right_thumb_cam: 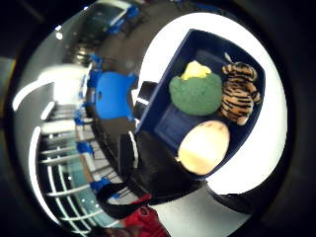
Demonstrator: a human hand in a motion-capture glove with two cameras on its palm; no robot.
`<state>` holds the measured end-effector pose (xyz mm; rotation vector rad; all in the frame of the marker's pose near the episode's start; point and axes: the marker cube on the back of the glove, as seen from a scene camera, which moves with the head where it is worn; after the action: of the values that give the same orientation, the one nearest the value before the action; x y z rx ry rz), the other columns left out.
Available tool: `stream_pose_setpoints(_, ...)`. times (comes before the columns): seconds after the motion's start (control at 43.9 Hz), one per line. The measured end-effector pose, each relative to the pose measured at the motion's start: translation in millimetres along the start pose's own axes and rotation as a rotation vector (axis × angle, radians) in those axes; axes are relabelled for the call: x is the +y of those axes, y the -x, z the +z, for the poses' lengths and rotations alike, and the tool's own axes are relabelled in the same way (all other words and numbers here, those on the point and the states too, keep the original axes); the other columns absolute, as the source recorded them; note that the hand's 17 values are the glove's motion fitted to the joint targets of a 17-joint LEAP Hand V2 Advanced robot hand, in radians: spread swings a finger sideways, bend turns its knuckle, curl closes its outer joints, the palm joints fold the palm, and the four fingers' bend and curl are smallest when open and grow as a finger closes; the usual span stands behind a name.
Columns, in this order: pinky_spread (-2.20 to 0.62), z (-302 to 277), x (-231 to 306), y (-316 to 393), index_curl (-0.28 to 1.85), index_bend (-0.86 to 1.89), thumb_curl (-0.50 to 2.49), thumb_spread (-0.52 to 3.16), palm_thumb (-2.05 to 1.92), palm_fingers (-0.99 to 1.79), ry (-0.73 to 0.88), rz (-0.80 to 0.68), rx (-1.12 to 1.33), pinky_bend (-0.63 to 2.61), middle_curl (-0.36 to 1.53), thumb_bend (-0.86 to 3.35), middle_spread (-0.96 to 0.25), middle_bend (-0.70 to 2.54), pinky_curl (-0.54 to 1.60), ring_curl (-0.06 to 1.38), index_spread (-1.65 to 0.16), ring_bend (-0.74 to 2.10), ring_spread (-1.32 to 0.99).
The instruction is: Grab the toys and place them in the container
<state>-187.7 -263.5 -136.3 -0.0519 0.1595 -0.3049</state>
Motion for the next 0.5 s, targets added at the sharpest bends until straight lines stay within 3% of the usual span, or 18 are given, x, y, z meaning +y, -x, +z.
stream_pose_setpoints(0.182, 0.09, 23.3, 24.5, -44.2, 0.42, 0.09, 0.45, 0.98, -0.14, -0.25, 0.010, 0.211, -0.031, 1.19, 0.45, -0.11, -0.09, 0.11, 0.42, 0.39, -0.35, 0.24, 0.02)
stream_pose_setpoints(0.501, 0.11, 63.0, 75.6, -108.9, 0.34, 0.13, 0.30, 0.98, -0.14, -0.26, 0.060, 0.312, -0.078, 1.02, 0.36, -0.11, -0.08, 0.13, 0.36, 0.36, -0.33, 0.15, 0.05)
